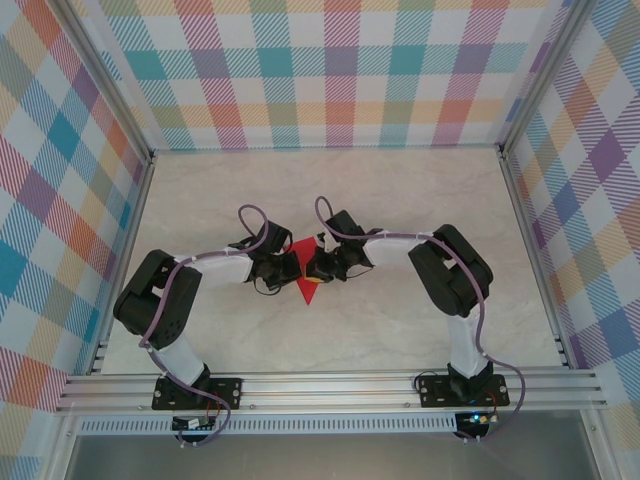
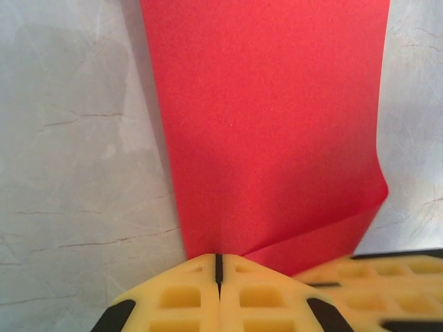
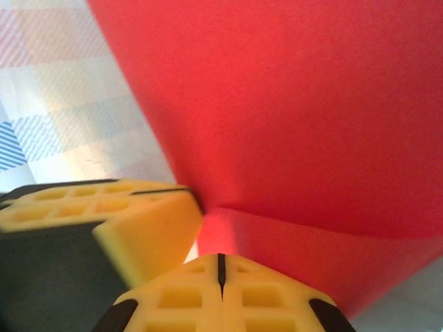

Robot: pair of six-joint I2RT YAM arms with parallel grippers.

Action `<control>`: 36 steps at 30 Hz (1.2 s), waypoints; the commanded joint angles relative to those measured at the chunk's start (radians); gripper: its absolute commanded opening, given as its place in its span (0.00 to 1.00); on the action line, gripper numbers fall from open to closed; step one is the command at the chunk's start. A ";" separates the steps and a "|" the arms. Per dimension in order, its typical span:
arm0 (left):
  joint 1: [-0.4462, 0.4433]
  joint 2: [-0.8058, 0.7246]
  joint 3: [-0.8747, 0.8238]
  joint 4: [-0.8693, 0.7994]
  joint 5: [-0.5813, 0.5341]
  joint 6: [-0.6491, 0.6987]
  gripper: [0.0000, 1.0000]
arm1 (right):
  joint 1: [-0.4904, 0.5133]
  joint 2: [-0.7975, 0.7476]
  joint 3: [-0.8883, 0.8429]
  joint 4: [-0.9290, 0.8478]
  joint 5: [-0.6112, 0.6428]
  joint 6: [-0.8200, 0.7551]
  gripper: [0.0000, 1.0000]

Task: Fold a paper plane with a square sheet of paper (pick it up from the middle)
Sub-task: Third fold the triangle at the center of the table.

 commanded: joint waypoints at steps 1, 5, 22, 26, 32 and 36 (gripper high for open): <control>0.001 0.032 -0.029 -0.039 -0.042 0.000 0.00 | 0.004 -0.086 -0.023 0.004 -0.032 -0.012 0.04; 0.001 0.029 -0.030 -0.037 -0.041 0.000 0.00 | 0.004 -0.110 -0.054 -0.007 -0.047 -0.023 0.04; 0.001 0.023 -0.037 -0.033 -0.039 -0.007 0.00 | 0.049 -0.028 -0.108 -0.042 -0.090 -0.066 0.04; 0.001 0.022 -0.036 -0.035 -0.041 -0.008 0.00 | 0.049 -0.009 -0.111 -0.054 -0.075 -0.071 0.04; 0.001 0.020 -0.035 -0.042 -0.046 -0.006 0.00 | 0.048 -0.035 -0.122 -0.050 -0.078 -0.076 0.04; 0.001 0.019 -0.035 -0.043 -0.048 -0.007 0.00 | 0.051 -0.070 -0.134 -0.012 -0.123 -0.082 0.04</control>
